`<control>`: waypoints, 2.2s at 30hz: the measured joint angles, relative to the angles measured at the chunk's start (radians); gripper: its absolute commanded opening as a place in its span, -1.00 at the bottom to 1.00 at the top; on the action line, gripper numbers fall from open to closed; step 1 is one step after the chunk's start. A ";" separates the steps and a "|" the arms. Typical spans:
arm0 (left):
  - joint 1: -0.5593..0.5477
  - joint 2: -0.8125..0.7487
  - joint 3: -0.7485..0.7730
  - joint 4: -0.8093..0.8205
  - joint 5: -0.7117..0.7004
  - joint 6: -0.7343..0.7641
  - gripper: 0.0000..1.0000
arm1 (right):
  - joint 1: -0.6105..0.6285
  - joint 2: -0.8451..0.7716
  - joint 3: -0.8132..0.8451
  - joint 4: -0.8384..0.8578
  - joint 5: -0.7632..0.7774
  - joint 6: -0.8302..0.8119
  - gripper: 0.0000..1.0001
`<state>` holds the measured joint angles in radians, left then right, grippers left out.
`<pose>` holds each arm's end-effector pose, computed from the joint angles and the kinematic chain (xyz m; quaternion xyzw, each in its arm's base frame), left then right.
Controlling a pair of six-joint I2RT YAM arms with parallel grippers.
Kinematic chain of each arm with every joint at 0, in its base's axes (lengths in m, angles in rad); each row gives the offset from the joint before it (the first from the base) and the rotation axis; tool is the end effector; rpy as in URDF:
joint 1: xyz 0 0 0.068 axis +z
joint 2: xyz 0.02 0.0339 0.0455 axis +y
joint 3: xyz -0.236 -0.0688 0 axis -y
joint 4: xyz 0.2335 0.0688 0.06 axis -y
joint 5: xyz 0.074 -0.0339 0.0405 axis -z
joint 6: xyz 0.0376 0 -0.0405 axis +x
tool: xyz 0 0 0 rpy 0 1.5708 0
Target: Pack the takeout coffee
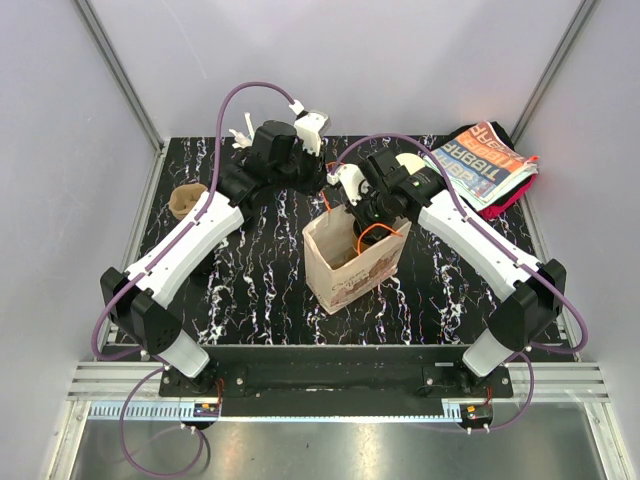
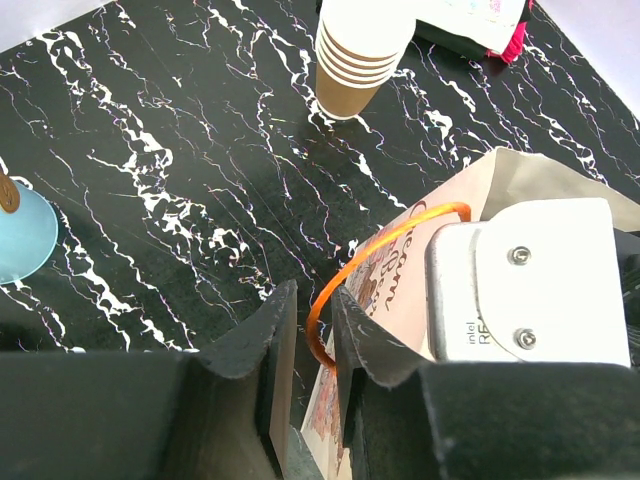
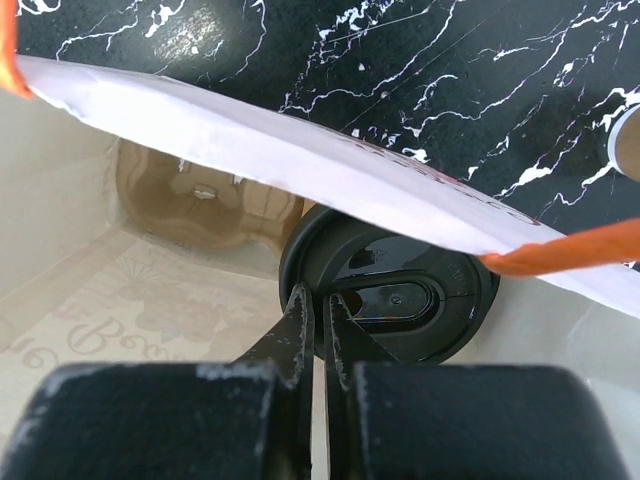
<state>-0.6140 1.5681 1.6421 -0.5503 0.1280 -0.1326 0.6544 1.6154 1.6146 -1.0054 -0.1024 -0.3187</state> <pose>0.2806 -0.2037 0.3756 0.2355 0.8197 -0.2402 0.4636 0.2545 0.2001 0.3150 -0.4611 0.8412 0.0949 0.2661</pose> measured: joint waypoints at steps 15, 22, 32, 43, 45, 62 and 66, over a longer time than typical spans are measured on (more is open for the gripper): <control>0.000 0.000 -0.001 0.000 0.000 -0.002 -0.59 | 0.000 0.000 -0.009 0.025 0.006 -0.004 -1.00; 0.002 0.000 -0.002 0.000 0.000 -0.006 -0.60 | 0.000 0.000 -0.015 0.037 0.006 -0.007 -1.00; 0.004 0.000 -0.003 0.000 0.000 -0.008 -0.60 | 0.000 0.000 -0.026 0.044 0.006 -0.010 -0.76; 0.005 0.000 -0.009 0.000 0.000 -0.008 -0.60 | 0.000 -0.001 -0.031 0.045 0.009 -0.020 -0.35; 0.005 0.000 -0.009 0.000 0.000 -0.008 -0.60 | 0.000 -0.003 -0.031 0.046 0.012 -0.022 -0.28; 0.005 0.000 -0.010 0.000 0.001 -0.011 -0.30 | 0.000 -0.031 0.035 0.021 0.016 -0.036 0.13; 0.005 -0.001 -0.010 0.000 0.002 -0.011 -0.24 | 0.000 -0.044 0.052 0.011 0.016 -0.037 0.16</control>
<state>-0.6090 1.5669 1.6318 -0.5503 0.1299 -0.1440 0.6544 1.5715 1.6669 -0.9943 -0.0860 -0.3553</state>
